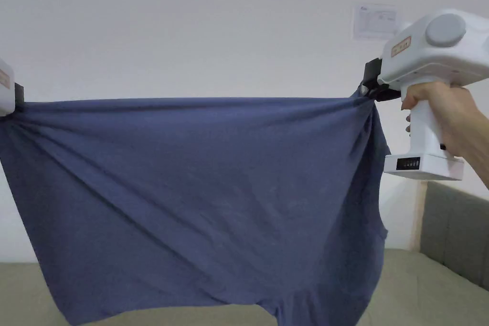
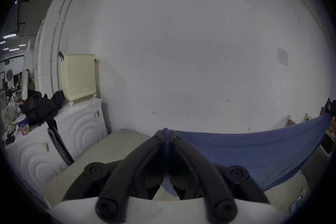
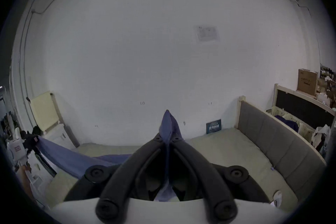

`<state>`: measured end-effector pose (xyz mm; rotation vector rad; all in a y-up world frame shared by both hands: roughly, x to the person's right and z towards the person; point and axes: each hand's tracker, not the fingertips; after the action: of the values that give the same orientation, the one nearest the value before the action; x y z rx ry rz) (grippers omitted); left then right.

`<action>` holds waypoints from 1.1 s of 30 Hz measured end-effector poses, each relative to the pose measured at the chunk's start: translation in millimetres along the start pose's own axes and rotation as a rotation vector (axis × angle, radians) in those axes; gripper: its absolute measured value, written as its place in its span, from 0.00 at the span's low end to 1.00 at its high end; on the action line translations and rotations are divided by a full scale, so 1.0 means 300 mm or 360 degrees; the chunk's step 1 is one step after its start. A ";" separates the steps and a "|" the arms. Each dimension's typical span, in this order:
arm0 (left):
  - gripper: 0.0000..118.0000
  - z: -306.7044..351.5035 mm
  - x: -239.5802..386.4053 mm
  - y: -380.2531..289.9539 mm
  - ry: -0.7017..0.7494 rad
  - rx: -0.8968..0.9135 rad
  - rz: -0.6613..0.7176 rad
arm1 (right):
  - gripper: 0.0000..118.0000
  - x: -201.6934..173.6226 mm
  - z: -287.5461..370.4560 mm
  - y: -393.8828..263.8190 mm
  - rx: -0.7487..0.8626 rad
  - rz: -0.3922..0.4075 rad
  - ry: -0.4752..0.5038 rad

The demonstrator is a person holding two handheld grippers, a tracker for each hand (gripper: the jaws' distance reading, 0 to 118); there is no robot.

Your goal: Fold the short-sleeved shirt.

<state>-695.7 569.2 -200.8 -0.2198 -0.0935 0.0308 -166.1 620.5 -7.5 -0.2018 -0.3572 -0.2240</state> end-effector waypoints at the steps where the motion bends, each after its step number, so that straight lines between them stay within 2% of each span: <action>1: 0.04 -0.035 0.005 -0.061 0.0004 -0.0010 -0.0017 | 0.00 0.001 -0.035 -0.048 -0.0049 0.0013 -0.0008; 5: 0.04 -0.204 0.042 -0.343 0.0064 -0.0266 -0.0170 | 0.00 0.056 -0.259 -0.297 -0.0263 -0.0029 -0.0061; 11: 0.04 -0.456 0.079 -0.839 0.0096 -0.0677 -0.0178 | 0.00 0.150 -0.553 -0.782 -0.0662 -0.0081 -0.0193; 16: 0.04 -0.545 0.084 -1.215 0.0091 -0.0957 -0.0231 | 0.00 0.270 -0.696 -1.209 -0.0997 -0.0206 -0.0297; 18: 0.04 -0.539 0.074 -1.316 0.0102 -0.1043 -0.0270 | 0.00 0.289 -0.661 -1.318 -0.1084 -0.0247 -0.0340; 19: 0.04 -0.521 0.065 -1.359 0.0099 -0.1082 -0.0310 | 0.00 0.304 -0.644 -1.366 -0.1116 -0.0264 -0.0306; 22: 0.04 -0.371 0.031 -1.432 0.0067 -0.1124 -0.0275 | 0.00 0.310 -0.493 -1.442 -0.1066 -0.0281 -0.0296; 24: 0.04 -0.278 -0.025 -1.443 0.0028 -0.1114 -0.0252 | 0.00 0.323 -0.371 -1.472 -0.0985 -0.0383 -0.0281; 26: 0.04 -0.150 -0.069 -1.452 -0.0042 -0.1102 -0.0273 | 0.00 0.346 -0.249 -1.484 -0.0970 -0.0420 -0.0252; 30: 0.04 0.177 -0.158 -1.425 -0.0121 -0.1095 -0.0252 | 0.00 0.346 0.045 -1.529 -0.0904 -0.0408 -0.0224; 33: 0.04 0.349 -0.240 -1.433 -0.0133 -0.1087 -0.0274 | 0.00 0.338 0.246 -1.575 -0.0860 -0.0312 -0.0281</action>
<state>-768.6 169.6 -11.4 -0.8923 -0.2047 -0.1669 -216.0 168.2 170.9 -0.7242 -0.4877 -0.4974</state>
